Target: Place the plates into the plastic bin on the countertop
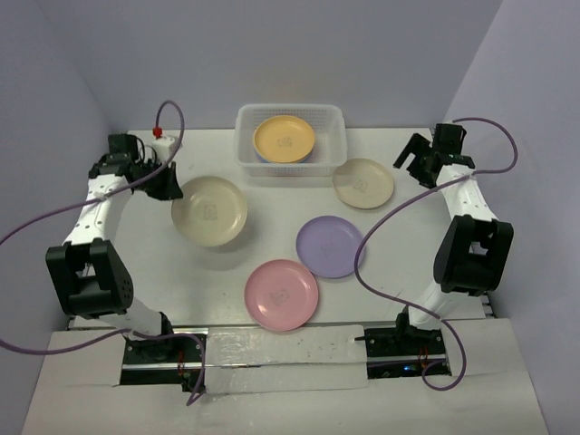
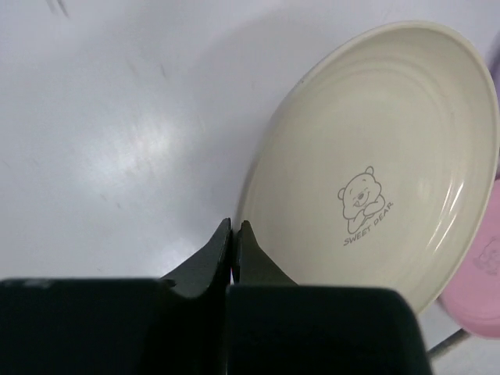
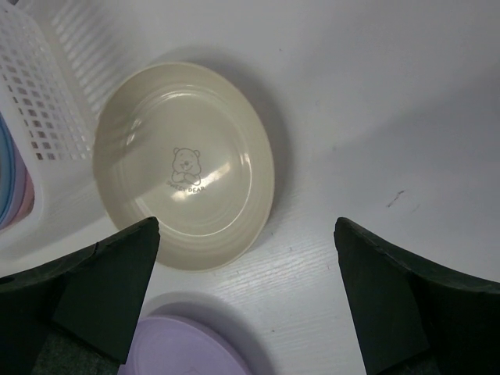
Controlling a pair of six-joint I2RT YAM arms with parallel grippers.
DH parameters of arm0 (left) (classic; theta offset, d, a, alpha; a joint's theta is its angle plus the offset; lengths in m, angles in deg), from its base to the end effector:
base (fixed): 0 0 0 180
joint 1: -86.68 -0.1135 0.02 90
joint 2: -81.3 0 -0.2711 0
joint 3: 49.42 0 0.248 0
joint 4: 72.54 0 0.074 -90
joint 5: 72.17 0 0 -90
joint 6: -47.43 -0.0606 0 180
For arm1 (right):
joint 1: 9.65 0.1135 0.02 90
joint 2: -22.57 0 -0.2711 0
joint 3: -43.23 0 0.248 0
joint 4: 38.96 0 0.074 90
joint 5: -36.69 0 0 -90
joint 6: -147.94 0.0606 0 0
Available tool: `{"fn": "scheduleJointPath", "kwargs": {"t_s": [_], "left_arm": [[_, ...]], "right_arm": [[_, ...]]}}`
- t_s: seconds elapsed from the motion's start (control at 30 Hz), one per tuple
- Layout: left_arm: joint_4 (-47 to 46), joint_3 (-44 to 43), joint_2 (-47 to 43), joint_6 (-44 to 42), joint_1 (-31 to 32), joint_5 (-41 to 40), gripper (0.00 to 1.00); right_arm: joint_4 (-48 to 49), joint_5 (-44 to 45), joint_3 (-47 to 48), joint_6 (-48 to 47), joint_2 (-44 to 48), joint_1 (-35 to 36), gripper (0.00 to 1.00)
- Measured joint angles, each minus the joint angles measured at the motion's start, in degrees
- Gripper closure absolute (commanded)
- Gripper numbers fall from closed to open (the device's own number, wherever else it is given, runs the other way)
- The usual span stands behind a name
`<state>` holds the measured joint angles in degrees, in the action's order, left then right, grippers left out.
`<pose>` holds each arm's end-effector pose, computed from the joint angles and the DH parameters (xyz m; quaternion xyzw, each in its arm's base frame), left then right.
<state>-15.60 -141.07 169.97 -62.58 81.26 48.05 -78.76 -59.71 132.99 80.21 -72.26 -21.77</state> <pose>0.3371 0.0013 0.2952 0.1966 0.9004 -0.1761 0.3459 0.3778 -0.0742 0.2670 0.2521 0.8871 0.0852 0.3771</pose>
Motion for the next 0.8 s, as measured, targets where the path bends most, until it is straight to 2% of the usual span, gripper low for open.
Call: {"fn": "scheduleJointPath", "kwargs": {"t_s": [0.17, 0.33, 0.4, 0.5, 0.67, 0.8], "left_arm": [[-2.73, -10.68, -1.71, 9.46, 2.68, 0.60, 1.00], [-10.90, -15.59, 0.90, 21.60, 11.47, -9.36, 1.00], [-14.06, -19.90, 5.48, 25.28, 15.99, -14.28, 1.00], [-16.61, -30.83, 16.29, 31.07, 20.86, -20.02, 1.00], [-16.96, -48.32, 33.90, 39.38, 22.21, -26.89, 1.00], [-18.67, -51.19, 41.66, 43.91, 21.77, -30.81, 0.99]], "right_arm": [[1.15, -0.55, -2.36, 0.62, -2.04, -0.46, 0.02], [1.58, -1.46, -5.32, 0.87, -2.45, -0.48, 0.02], [1.75, -1.78, -5.88, 0.86, -2.45, -0.48, 0.02], [2.25, -2.13, -6.24, 0.84, -2.45, -0.48, 0.03], [2.70, -1.44, -6.83, 0.38, -2.43, 0.68, 0.03], [2.83, 0.05, -6.94, -0.68, -2.38, 3.28, 0.03]]}}
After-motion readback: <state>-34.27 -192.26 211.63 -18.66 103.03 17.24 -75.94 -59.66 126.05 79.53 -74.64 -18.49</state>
